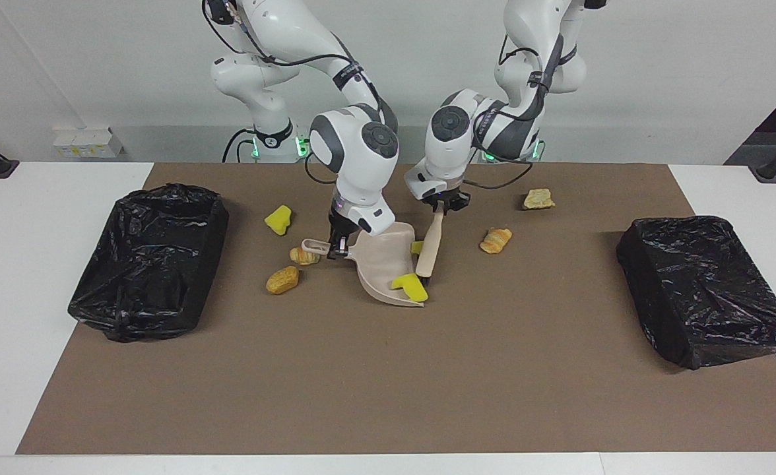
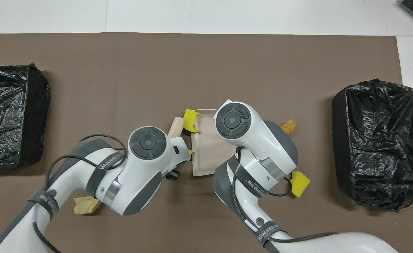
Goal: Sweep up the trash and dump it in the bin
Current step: 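Sweep the sponge and bread pieces into the dustpan with the left gripper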
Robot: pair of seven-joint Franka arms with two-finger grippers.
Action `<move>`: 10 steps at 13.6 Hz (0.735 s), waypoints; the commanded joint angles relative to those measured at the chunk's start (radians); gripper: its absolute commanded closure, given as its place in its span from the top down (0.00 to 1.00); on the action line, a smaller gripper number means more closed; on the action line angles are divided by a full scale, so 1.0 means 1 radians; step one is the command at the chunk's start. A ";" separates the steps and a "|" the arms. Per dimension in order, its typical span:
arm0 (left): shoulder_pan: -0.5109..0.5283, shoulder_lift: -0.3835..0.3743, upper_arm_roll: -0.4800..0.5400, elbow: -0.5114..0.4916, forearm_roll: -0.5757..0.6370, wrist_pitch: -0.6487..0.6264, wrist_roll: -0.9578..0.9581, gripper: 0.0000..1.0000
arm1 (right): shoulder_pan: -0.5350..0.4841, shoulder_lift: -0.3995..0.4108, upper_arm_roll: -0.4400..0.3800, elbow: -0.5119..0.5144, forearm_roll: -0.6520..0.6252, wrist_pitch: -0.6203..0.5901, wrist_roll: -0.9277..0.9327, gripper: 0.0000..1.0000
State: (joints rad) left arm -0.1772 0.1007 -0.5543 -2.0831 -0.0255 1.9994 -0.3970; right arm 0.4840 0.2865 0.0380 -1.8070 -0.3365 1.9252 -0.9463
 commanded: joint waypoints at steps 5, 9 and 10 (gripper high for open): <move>0.016 -0.117 0.017 0.046 -0.109 -0.129 -0.092 0.00 | -0.030 -0.029 0.006 -0.100 0.086 0.090 -0.036 0.00; 0.015 -0.200 0.017 0.038 -0.109 -0.255 -0.174 0.00 | -0.027 -0.030 0.008 -0.100 0.088 0.087 -0.031 0.00; 0.015 -0.211 0.017 0.032 -0.109 -0.286 -0.171 0.00 | -0.027 -0.030 0.008 -0.100 0.088 0.089 -0.031 0.00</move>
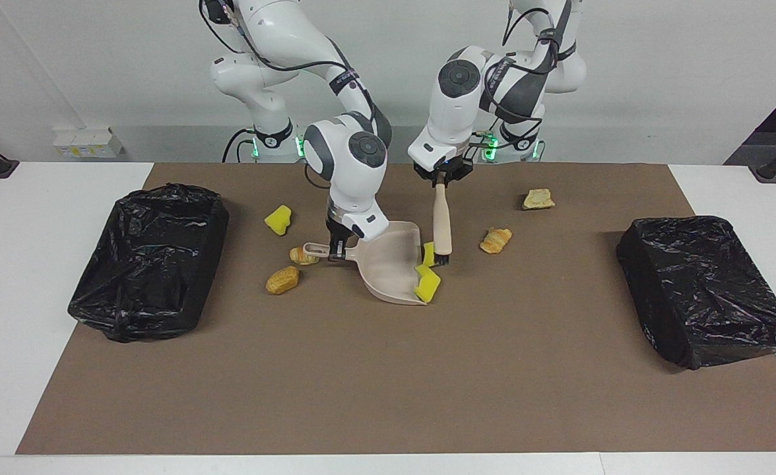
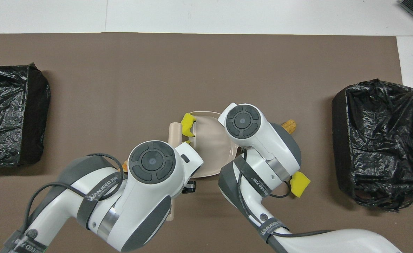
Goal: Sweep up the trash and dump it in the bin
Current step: 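Sweep the sponge and bread pieces into the dustpan with the left gripper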
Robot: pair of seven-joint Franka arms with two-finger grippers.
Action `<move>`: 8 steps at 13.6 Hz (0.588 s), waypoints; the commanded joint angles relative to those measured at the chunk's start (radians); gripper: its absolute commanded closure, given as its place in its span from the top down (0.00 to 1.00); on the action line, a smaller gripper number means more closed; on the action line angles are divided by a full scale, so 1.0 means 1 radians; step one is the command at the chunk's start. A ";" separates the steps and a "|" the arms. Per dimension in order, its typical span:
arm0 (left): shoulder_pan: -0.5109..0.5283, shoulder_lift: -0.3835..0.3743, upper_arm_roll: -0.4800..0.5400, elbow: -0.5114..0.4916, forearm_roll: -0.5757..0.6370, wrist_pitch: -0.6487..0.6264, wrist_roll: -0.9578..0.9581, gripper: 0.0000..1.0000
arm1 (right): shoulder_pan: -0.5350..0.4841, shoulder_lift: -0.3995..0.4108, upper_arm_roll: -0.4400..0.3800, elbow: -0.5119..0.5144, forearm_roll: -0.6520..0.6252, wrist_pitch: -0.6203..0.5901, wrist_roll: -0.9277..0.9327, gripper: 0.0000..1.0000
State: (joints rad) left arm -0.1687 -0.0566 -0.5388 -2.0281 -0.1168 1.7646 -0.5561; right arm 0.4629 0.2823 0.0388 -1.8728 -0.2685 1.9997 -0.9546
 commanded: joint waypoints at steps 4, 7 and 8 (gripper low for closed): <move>0.023 -0.135 0.147 -0.159 -0.006 -0.111 -0.014 0.00 | 0.016 -0.037 0.012 -0.037 0.020 0.005 -0.024 0.00; 0.034 -0.277 0.294 -0.308 0.052 -0.122 -0.062 0.00 | 0.043 -0.061 0.012 -0.074 0.015 0.024 -0.038 0.00; 0.047 -0.322 0.342 -0.343 0.054 -0.137 -0.062 0.00 | 0.046 -0.064 0.012 -0.087 0.012 0.037 -0.050 0.00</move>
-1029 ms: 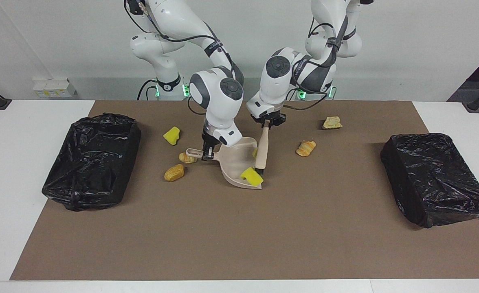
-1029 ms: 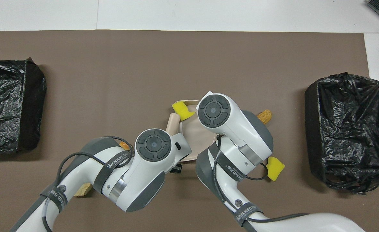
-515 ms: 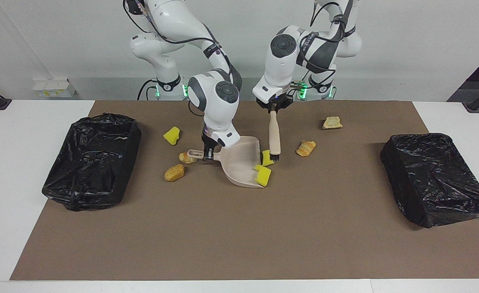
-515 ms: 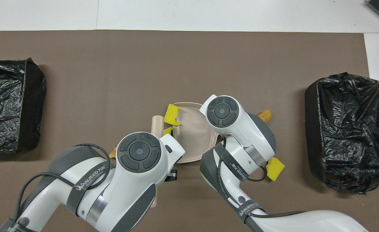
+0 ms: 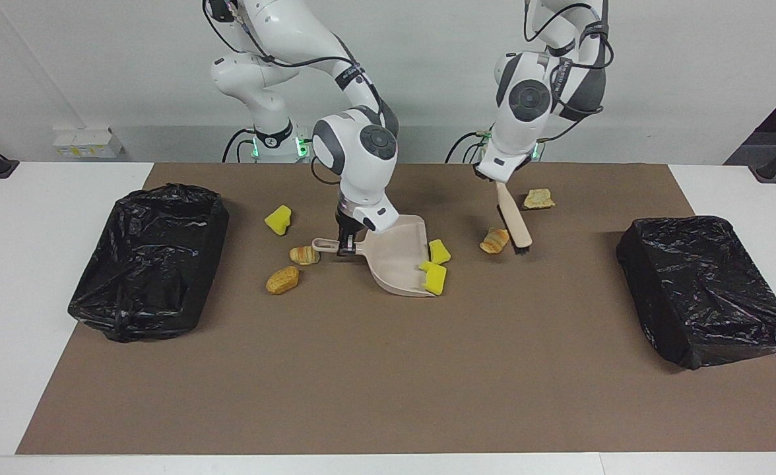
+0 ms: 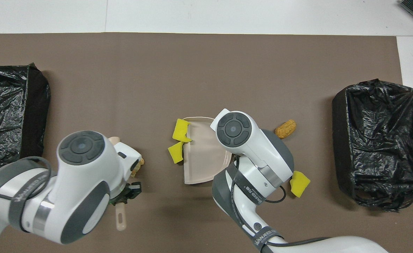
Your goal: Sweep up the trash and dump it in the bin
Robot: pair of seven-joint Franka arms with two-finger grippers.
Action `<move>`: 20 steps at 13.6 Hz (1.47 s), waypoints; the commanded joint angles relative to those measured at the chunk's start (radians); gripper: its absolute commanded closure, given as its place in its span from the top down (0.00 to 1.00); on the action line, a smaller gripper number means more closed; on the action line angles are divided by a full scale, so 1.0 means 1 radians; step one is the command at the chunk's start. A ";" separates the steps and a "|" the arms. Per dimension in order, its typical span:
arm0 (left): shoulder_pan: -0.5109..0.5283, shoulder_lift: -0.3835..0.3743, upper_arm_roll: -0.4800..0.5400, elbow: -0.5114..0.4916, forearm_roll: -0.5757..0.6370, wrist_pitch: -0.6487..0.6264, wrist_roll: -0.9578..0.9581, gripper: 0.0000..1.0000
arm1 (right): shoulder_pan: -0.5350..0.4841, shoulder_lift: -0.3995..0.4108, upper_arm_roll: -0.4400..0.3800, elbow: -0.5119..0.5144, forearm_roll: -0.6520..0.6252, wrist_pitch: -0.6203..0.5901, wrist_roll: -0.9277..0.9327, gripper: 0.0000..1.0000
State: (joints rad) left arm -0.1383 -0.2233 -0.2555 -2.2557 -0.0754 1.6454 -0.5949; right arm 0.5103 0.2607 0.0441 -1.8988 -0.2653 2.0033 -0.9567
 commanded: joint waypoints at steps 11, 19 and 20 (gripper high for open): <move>0.075 -0.288 0.188 -0.397 0.034 0.022 -0.109 0.00 | 0.027 -0.051 0.010 -0.103 0.017 0.083 -0.045 0.00; -0.029 0.080 -0.008 -0.119 -0.037 0.333 -0.163 0.00 | 0.025 -0.049 0.010 -0.102 0.017 0.083 -0.040 0.00; -0.030 0.102 -0.034 -0.092 -0.038 0.347 -0.151 0.00 | 0.025 -0.049 0.010 -0.102 0.017 0.083 -0.040 0.00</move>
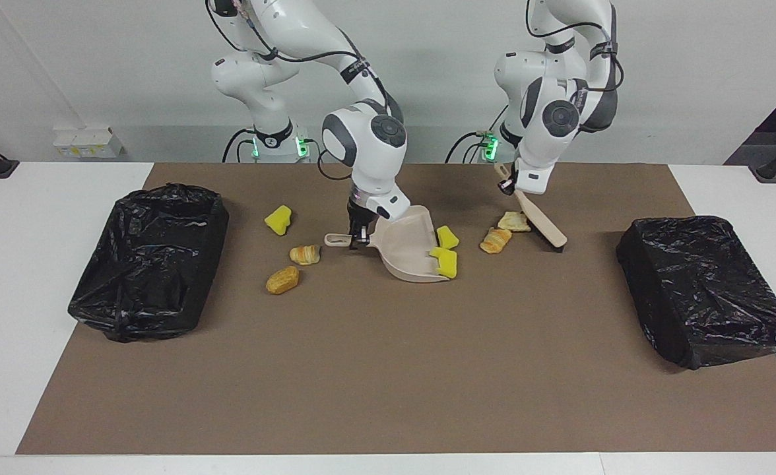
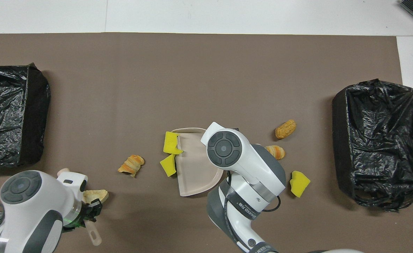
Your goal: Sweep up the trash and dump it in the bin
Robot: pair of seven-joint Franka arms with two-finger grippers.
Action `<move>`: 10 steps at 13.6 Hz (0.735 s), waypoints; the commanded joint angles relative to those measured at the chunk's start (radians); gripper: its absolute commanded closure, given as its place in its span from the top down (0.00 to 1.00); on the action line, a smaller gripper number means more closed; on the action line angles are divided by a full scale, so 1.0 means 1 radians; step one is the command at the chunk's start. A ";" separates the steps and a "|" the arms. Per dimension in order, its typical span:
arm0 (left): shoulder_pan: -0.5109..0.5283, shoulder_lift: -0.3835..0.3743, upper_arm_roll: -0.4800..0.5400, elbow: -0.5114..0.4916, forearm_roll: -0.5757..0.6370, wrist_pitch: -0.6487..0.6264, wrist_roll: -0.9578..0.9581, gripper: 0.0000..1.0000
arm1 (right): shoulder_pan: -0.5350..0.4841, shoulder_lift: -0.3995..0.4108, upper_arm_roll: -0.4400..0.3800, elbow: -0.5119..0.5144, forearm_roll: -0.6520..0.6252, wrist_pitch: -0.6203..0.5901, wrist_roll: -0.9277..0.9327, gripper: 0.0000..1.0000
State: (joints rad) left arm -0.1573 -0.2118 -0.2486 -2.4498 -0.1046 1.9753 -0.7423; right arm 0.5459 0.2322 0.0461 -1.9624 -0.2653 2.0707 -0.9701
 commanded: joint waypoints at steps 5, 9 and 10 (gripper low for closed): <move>-0.011 0.112 -0.236 0.120 -0.009 0.131 0.017 0.00 | -0.021 -0.014 0.008 -0.036 0.020 0.017 -0.024 0.00; -0.011 0.112 -0.311 0.126 -0.045 0.140 0.087 0.00 | -0.023 -0.016 0.008 -0.038 0.020 0.006 -0.024 0.00; -0.011 0.112 -0.336 0.141 -0.079 0.142 0.102 0.00 | -0.023 -0.016 0.008 -0.038 0.020 0.002 -0.024 0.00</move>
State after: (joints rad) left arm -0.1658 -0.1013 -0.5570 -2.3337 -0.1358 2.1035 -0.6865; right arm 0.5412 0.2322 0.0460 -1.9660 -0.2593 2.0712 -0.9701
